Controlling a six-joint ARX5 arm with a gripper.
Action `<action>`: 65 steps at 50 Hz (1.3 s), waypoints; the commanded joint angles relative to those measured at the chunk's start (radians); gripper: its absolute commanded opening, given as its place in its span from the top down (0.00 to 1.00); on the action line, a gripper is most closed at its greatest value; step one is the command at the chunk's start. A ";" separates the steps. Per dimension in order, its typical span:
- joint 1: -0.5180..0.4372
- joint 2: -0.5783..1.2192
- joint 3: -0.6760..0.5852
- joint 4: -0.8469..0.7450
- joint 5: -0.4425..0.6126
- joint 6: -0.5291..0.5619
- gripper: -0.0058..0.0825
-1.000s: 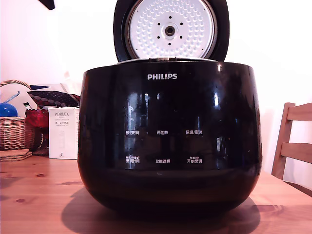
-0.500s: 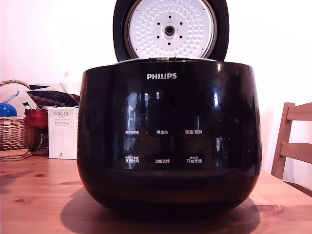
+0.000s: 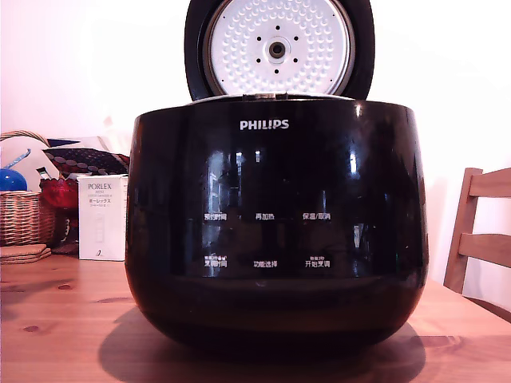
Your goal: Close the rice cooker by pressing the lid down with medium force
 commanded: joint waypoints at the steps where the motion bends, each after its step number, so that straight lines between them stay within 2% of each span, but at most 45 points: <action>1: -0.001 0.045 0.027 0.016 0.011 0.002 0.96; 36: -0.113 0.336 0.296 -0.002 0.103 0.002 0.96; 65: -0.183 0.409 0.305 -0.128 0.107 0.027 0.96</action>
